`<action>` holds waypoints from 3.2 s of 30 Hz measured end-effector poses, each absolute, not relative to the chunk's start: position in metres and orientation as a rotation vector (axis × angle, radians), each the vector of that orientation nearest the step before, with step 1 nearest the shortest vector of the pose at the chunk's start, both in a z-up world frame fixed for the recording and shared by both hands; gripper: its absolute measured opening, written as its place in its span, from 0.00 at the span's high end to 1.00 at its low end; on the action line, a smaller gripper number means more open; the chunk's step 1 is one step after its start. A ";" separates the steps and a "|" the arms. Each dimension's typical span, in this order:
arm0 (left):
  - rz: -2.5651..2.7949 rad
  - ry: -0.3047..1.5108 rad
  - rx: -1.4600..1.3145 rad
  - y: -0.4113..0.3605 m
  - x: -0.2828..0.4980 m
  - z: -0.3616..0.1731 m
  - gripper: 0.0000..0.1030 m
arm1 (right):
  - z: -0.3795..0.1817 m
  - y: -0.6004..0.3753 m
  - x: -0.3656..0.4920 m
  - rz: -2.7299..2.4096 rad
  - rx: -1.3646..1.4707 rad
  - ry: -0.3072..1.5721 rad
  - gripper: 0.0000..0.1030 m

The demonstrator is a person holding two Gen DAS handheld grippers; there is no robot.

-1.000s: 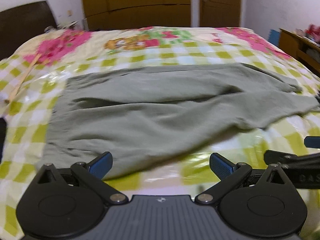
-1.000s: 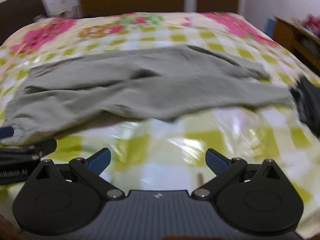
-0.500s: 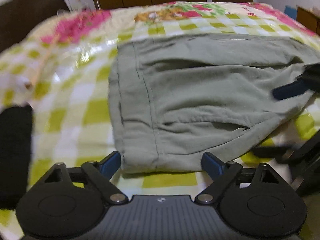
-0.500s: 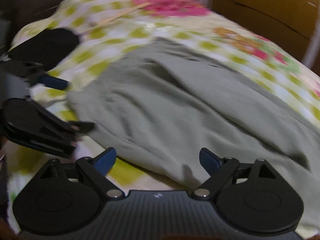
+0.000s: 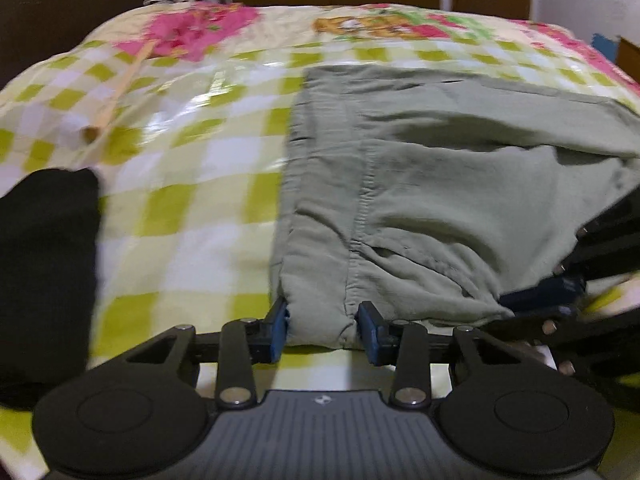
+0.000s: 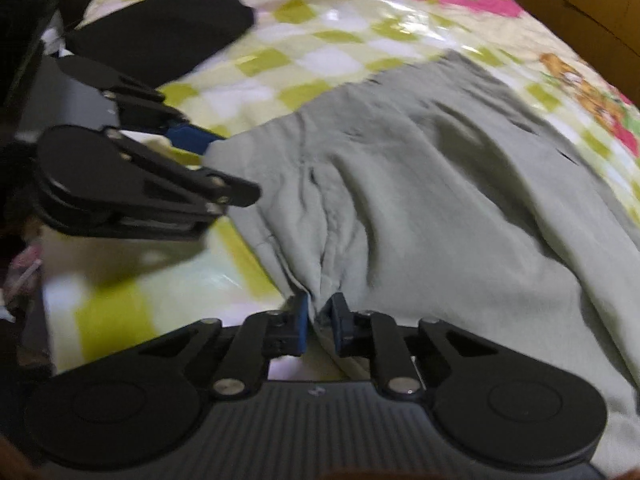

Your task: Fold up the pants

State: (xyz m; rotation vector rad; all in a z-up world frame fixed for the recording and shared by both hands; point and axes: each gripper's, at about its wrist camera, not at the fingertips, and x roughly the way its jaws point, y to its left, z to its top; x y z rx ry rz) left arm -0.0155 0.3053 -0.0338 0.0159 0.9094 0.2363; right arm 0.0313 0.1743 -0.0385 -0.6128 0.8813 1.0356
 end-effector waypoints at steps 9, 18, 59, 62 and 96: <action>0.414 0.919 0.029 0.355 -0.054 -0.016 0.50 | -0.026 0.232 -0.006 1.202 -0.505 0.906 0.79; 0.319 0.870 0.047 0.308 -0.044 0.010 0.50 | 0.013 0.102 0.039 0.977 -0.233 0.933 0.69; -0.377 0.843 0.070 0.014 0.081 0.003 0.36 | -0.026 -0.338 0.154 -0.057 0.730 0.890 0.56; -0.377 0.846 0.068 0.013 0.080 0.003 0.36 | -0.033 -0.338 0.164 -0.047 0.748 0.891 0.77; -0.385 0.786 0.089 0.021 0.055 0.021 0.26 | 0.027 -0.385 0.051 -0.176 0.515 0.800 0.91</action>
